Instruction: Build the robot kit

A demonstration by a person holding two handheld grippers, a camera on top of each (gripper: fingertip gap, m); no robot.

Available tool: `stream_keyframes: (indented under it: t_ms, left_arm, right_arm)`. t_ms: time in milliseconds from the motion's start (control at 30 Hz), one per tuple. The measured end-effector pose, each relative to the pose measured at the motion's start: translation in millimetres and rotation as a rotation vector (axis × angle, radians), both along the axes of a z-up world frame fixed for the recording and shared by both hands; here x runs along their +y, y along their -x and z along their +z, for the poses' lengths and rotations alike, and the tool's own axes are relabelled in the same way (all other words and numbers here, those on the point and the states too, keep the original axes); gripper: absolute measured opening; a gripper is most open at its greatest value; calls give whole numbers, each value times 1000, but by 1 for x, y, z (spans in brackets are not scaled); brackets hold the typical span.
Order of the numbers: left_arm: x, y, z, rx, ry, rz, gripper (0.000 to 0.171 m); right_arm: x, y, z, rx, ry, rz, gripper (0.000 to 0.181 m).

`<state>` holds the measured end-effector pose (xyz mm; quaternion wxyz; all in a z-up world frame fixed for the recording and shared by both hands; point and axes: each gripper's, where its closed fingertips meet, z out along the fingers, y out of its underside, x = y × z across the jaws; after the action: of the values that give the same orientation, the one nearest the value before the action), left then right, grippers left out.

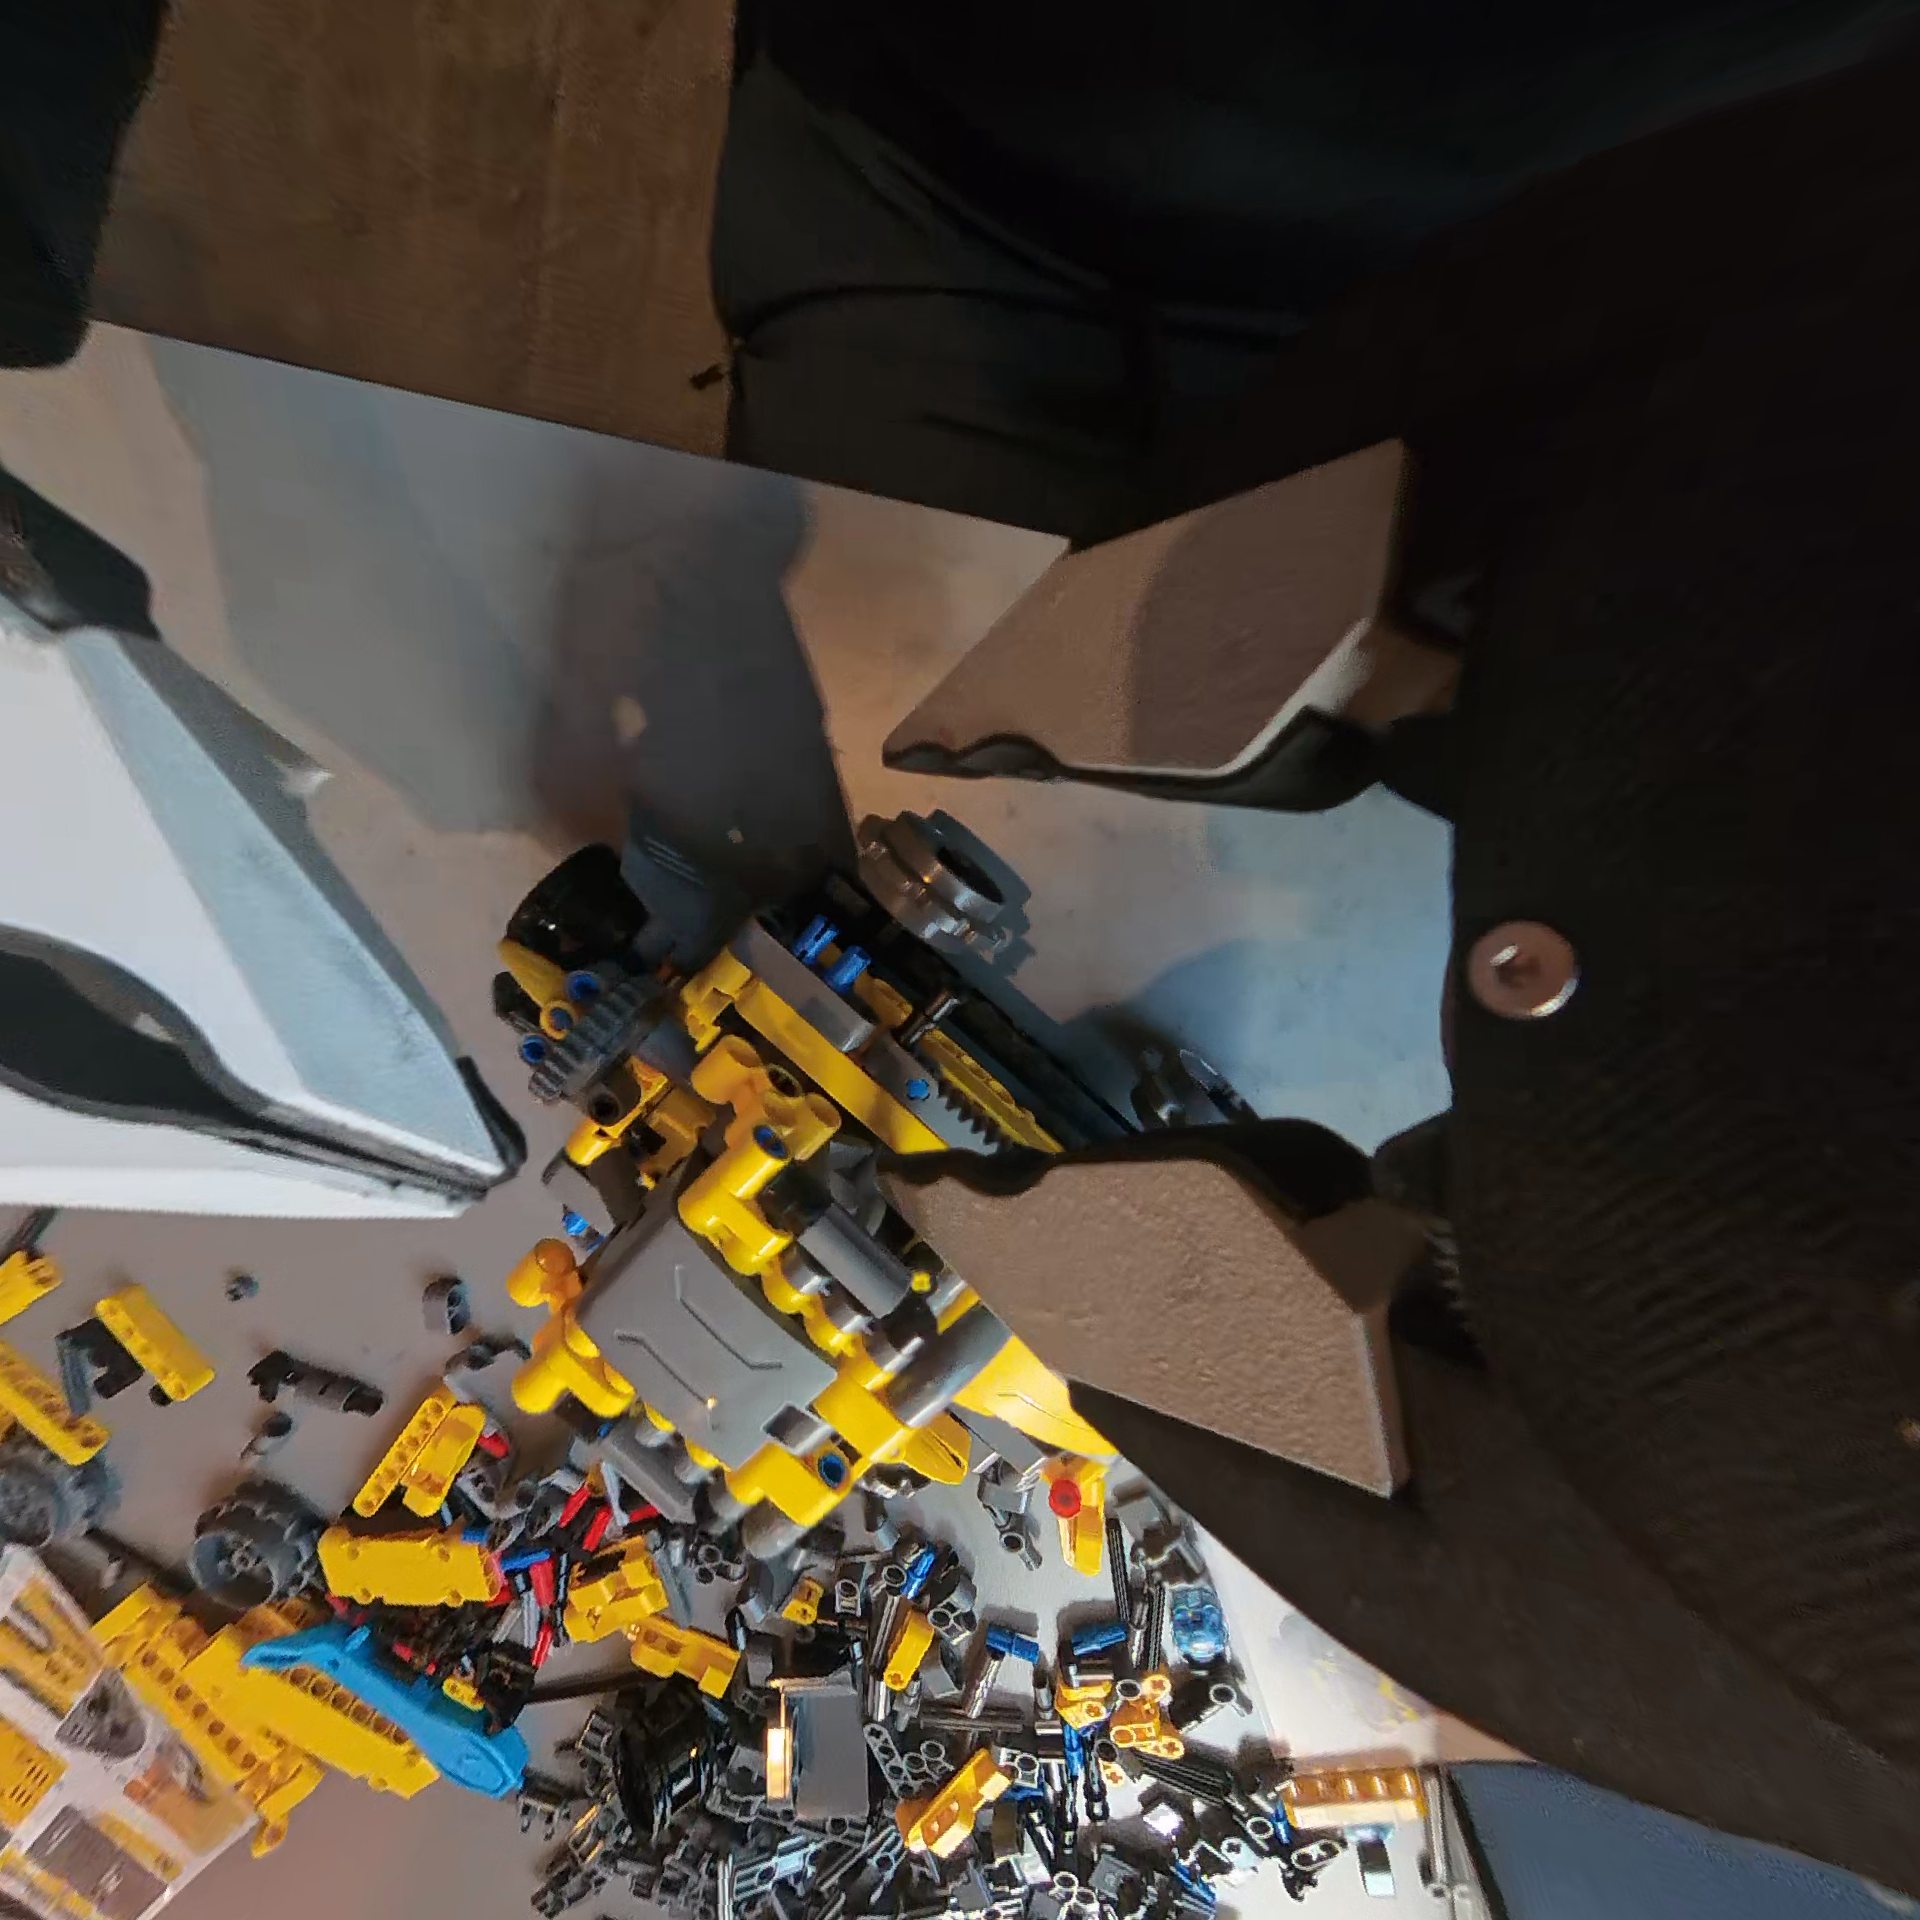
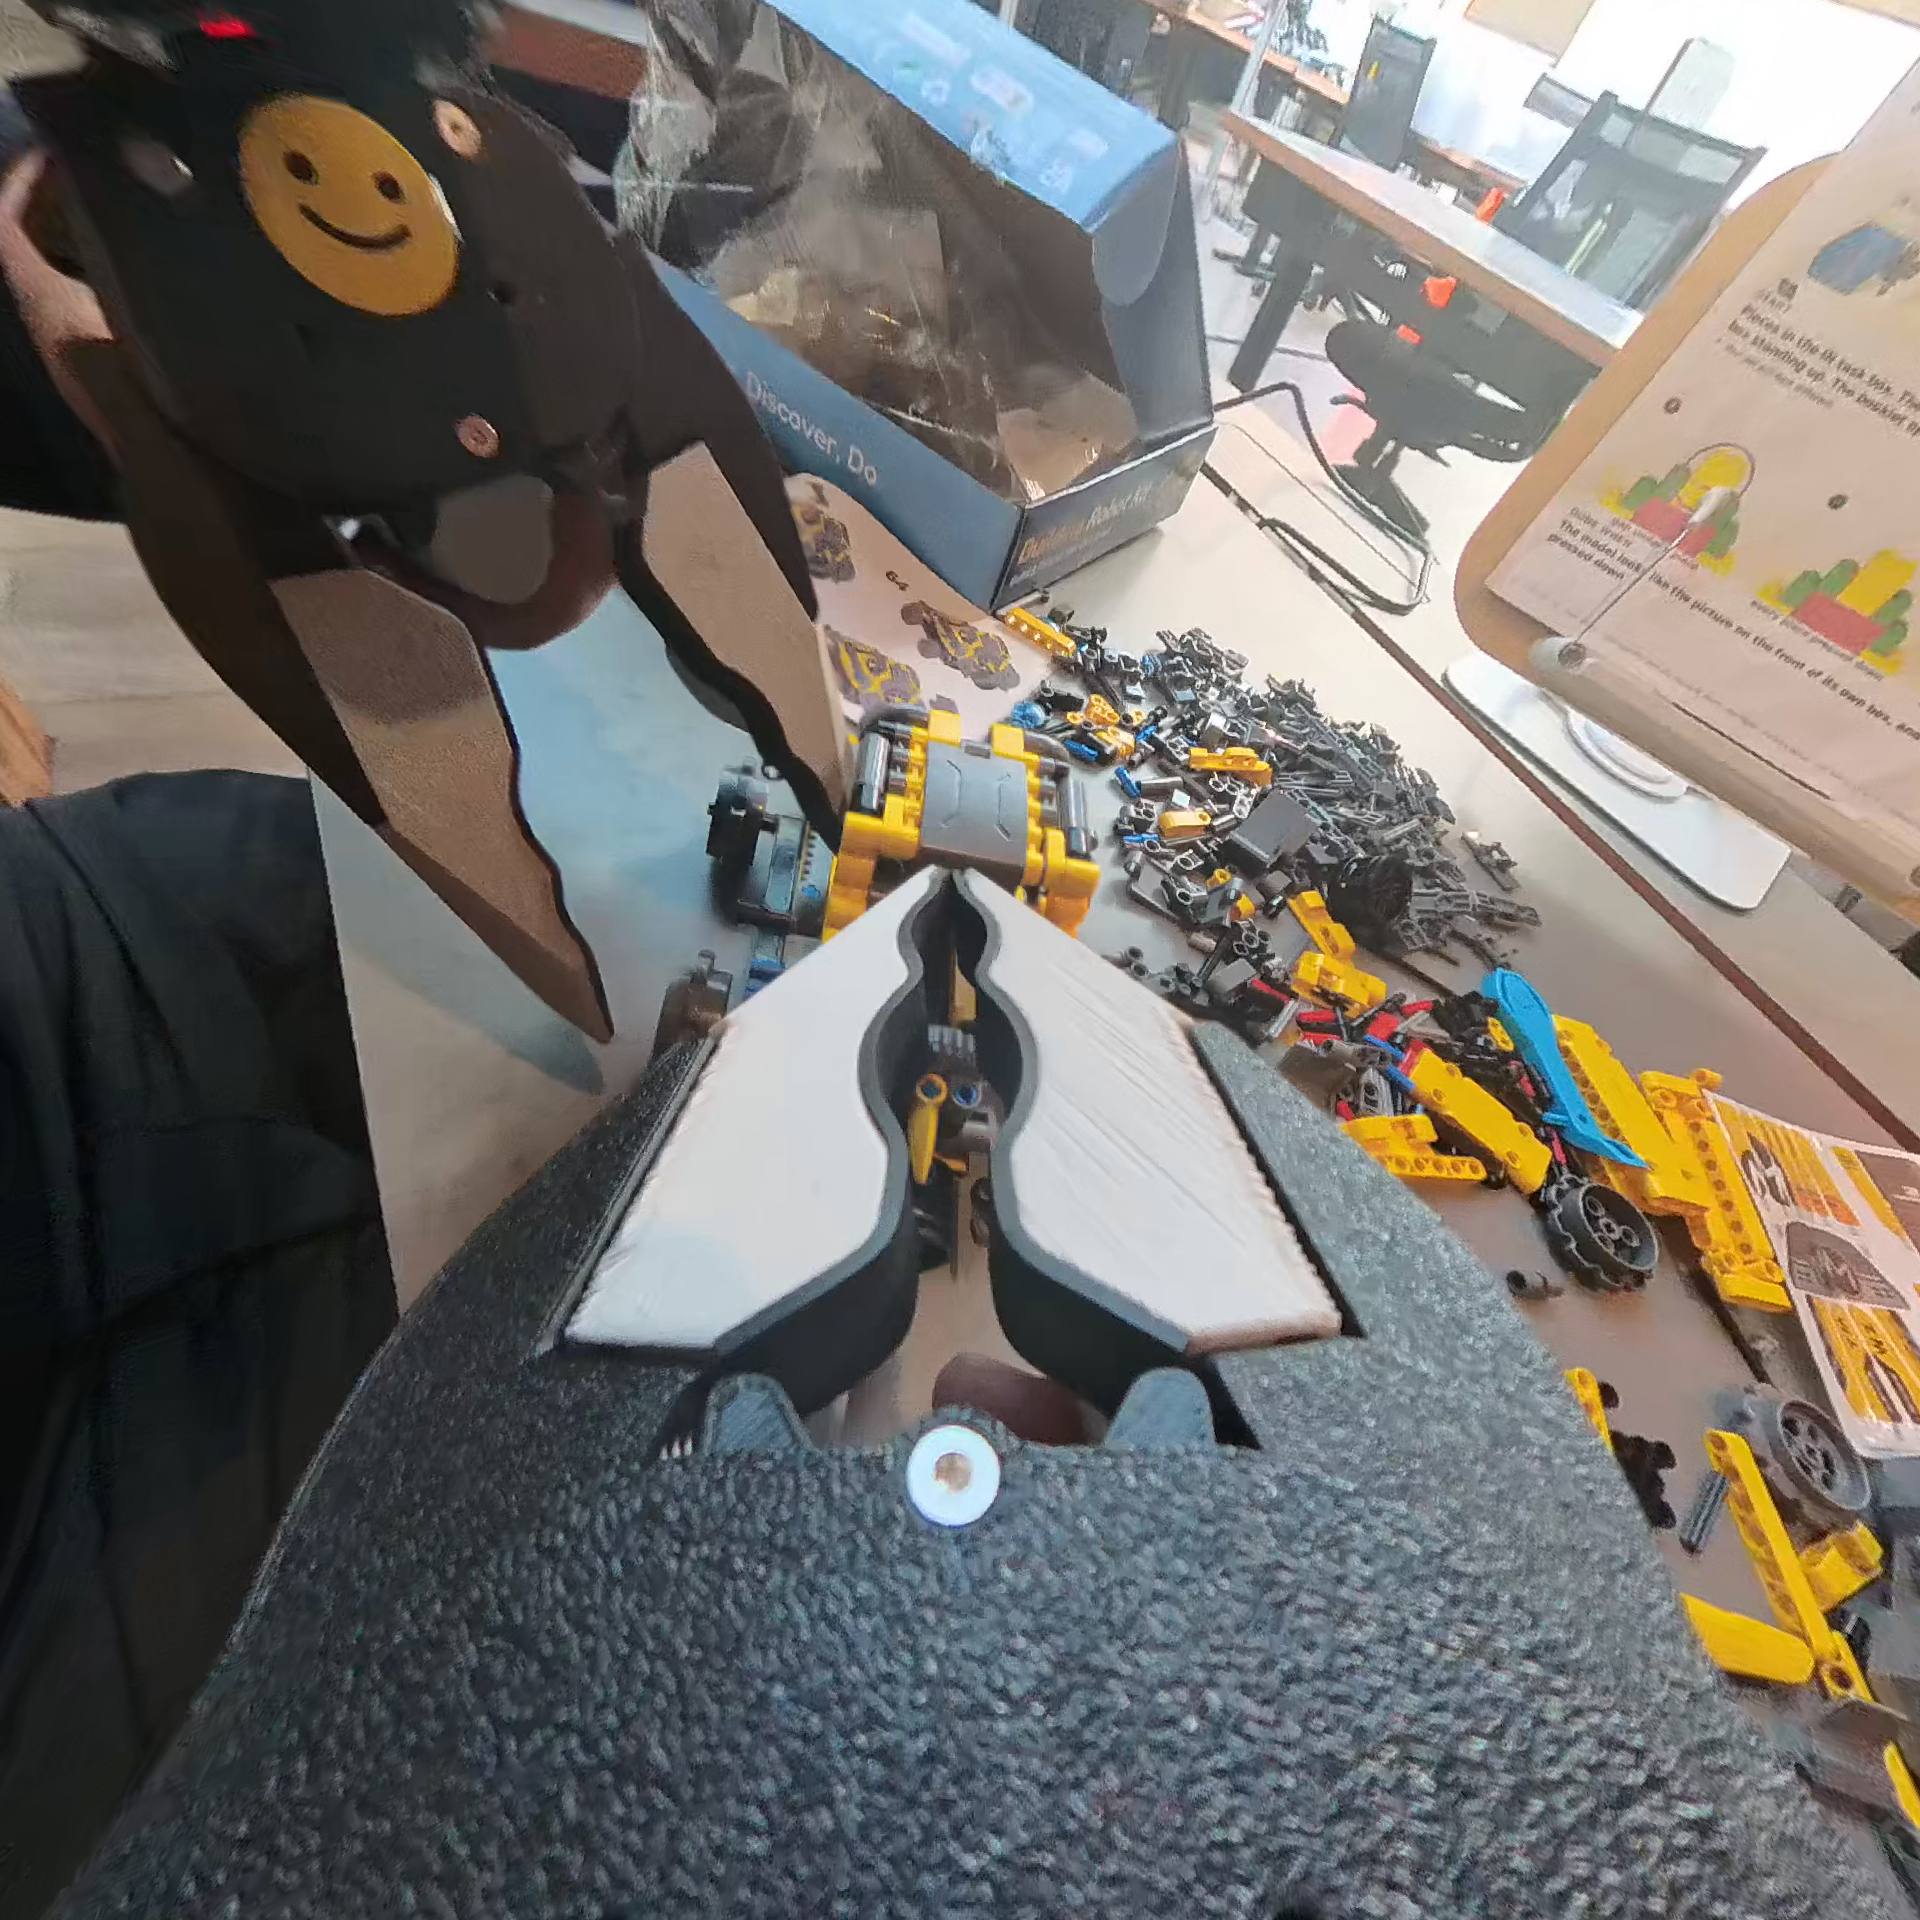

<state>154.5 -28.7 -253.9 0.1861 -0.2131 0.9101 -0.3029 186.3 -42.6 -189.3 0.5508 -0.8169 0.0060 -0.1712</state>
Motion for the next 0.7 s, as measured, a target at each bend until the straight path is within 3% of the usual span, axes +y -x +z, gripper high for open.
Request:
stream_keyframes:
  t_ms: [167, 267, 400, 467, 600, 700]
  left_arm:
    - [2, -1, 17, -28, 67, 72, 47]
    - [3, -3, 37, -169, 47, 55, 35]
    - [16, -14, 64, -405, -99, 69, 60]
    - [18, -17, 73, -475, -147, 34, 62]
    - [26, -38, 61, -513, -295, -5, 61]
    - [19, -43, 39, -435, -272, -80, 57]
  right_arm:
    - [-3, 3, -10, 71, 7, 25, 4]
    - [-6, -1, -22, 63, 53, 7, 14]
    - [-7, 3, -27, 95, 55, 26, 19]
    - [-5, 5, -29, 90, 70, 32, 19]
    - [5, 6, -39, 41, 151, 29, 12]
    - [9, 6, -45, 30, 184, 41, 3]
